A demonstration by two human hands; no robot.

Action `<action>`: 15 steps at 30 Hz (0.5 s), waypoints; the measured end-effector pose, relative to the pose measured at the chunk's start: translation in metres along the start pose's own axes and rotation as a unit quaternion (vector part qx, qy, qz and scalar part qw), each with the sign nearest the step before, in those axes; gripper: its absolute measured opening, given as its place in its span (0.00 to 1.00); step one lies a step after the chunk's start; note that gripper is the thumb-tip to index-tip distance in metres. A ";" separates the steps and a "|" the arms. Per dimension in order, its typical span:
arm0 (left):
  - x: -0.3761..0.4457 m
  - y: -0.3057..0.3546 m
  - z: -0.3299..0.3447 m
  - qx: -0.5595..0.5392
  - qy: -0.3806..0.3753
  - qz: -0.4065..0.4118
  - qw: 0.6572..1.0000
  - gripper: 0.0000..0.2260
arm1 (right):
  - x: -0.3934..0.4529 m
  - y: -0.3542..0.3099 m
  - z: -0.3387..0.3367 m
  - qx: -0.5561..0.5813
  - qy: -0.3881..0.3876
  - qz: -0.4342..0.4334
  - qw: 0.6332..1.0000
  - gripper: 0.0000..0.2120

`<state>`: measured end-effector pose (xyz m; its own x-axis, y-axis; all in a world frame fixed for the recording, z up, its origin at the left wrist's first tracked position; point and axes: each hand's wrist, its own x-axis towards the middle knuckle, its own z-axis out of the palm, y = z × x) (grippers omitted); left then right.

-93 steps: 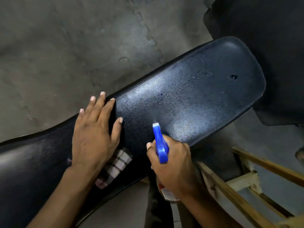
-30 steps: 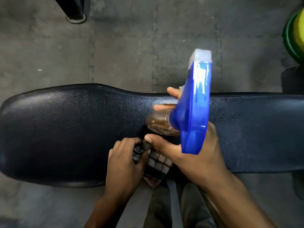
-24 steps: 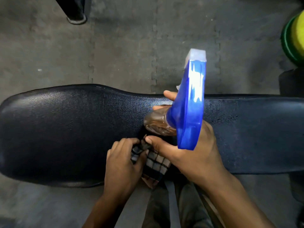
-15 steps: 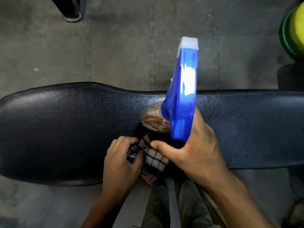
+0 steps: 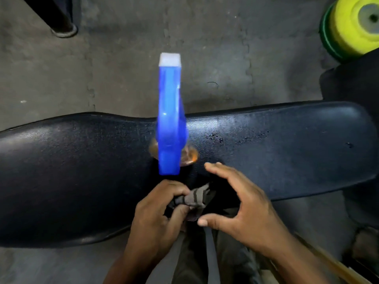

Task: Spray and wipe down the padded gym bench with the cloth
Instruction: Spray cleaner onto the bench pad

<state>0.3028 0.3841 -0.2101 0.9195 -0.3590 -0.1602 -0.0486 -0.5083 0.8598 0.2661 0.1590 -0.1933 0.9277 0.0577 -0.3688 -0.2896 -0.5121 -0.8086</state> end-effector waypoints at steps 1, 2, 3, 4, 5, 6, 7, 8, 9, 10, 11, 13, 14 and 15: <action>0.002 0.007 0.002 -0.003 -0.020 0.018 1.000 0.10 | -0.004 0.001 -0.001 0.003 -0.013 -0.007 1.000 0.48; 0.004 0.013 0.005 -0.006 -0.040 0.035 0.999 0.09 | -0.007 0.002 -0.002 0.003 -0.020 -0.015 1.000 0.48; 0.007 0.020 0.009 -0.010 -0.061 0.051 0.997 0.08 | -0.011 0.004 -0.005 0.004 -0.019 -0.022 1.000 0.46; 0.010 0.027 0.014 -0.015 -0.080 0.064 0.995 0.08 | -0.014 0.006 -0.008 0.007 -0.011 -0.023 1.000 0.44; 0.014 0.032 0.019 -0.018 -0.095 0.072 0.993 0.08 | -0.017 0.009 -0.012 0.015 0.002 -0.018 1.000 0.40; 0.018 0.037 0.024 -0.018 -0.107 0.077 0.991 0.09 | -0.019 0.011 -0.017 0.023 0.019 -0.010 0.999 0.36; 0.022 0.041 0.028 -0.016 -0.111 0.077 0.991 0.10 | -0.021 0.014 -0.021 0.028 0.037 -0.003 0.999 0.32; 0.027 0.046 0.034 -0.014 -0.114 0.079 0.990 0.11 | -0.023 0.017 -0.027 0.030 0.056 0.005 0.998 0.28; 0.033 0.051 0.040 -0.012 -0.116 0.085 0.990 0.10 | -0.025 0.020 -0.033 0.031 0.078 0.010 0.996 0.24; 0.039 0.056 0.048 -0.005 -0.117 0.098 0.988 0.09 | -0.027 0.024 -0.040 0.033 0.101 0.017 0.994 0.21; 0.046 0.061 0.056 0.009 -0.115 0.117 0.986 0.09 | -0.029 0.028 -0.048 0.039 0.121 0.027 0.991 0.19; 0.058 0.069 0.072 0.036 -0.100 0.139 0.985 0.09 | -0.034 0.040 -0.063 0.046 0.156 0.044 0.986 0.15; 0.065 0.073 0.081 0.043 -0.091 0.137 0.985 0.09 | -0.036 0.048 -0.073 0.043 0.176 0.056 0.982 0.14; 0.072 0.077 0.090 0.046 -0.083 0.132 0.987 0.10 | -0.038 0.056 -0.084 0.041 0.199 0.073 0.976 0.13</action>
<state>0.3302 0.2483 -0.1993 0.7938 -0.6078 -0.0203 -0.3202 -0.4462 0.8357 0.2339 0.0563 -0.1865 0.8883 -0.3566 -0.2895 -0.4291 -0.4194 -0.8000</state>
